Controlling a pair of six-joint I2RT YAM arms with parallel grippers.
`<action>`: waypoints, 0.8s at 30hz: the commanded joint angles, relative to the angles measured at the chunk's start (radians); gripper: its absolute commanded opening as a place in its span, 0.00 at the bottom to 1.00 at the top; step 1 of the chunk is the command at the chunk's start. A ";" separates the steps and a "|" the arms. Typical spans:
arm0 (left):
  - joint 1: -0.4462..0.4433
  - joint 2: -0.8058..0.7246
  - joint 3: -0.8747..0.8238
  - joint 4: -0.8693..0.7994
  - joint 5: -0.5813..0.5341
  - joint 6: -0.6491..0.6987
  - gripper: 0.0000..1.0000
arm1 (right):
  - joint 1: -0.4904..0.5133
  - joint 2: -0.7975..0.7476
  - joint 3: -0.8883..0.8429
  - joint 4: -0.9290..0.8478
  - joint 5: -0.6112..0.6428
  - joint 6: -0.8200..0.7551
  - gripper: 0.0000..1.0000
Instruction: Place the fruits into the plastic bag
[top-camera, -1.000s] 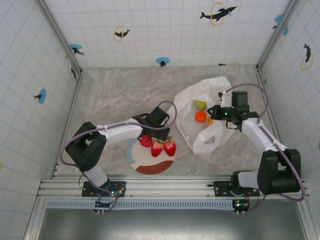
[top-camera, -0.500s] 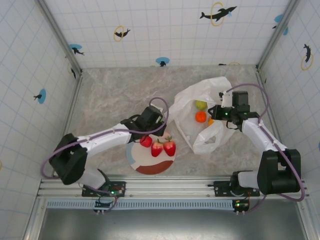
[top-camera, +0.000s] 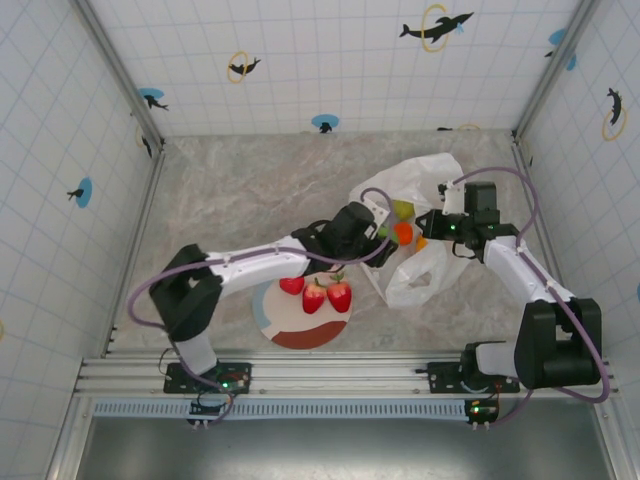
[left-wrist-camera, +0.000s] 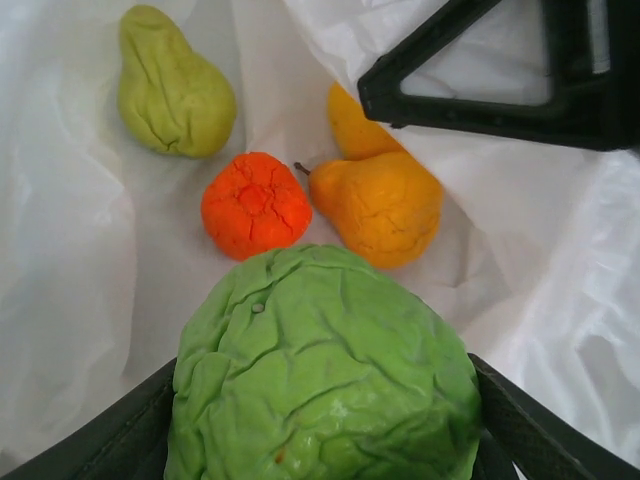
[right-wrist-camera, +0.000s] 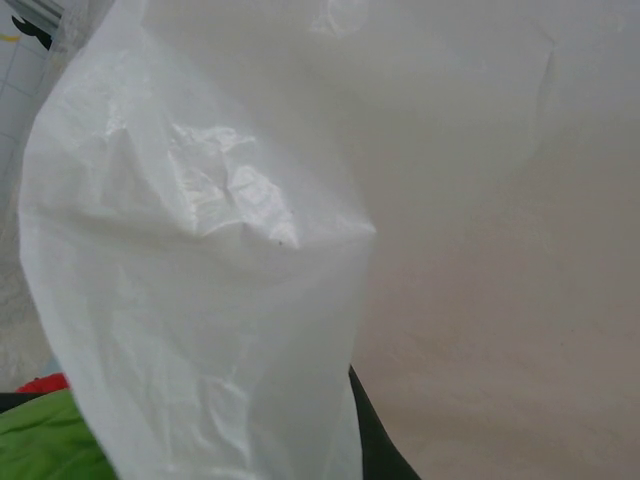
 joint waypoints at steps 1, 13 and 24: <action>0.000 0.088 0.091 -0.071 -0.028 0.072 0.65 | -0.001 -0.033 0.021 -0.007 -0.001 0.004 0.00; 0.045 0.299 0.226 -0.033 -0.078 0.045 0.64 | 0.004 -0.028 0.018 0.017 -0.002 0.025 0.00; 0.090 0.417 0.330 0.066 -0.053 -0.010 0.66 | 0.008 -0.024 0.022 0.023 -0.001 0.032 0.00</action>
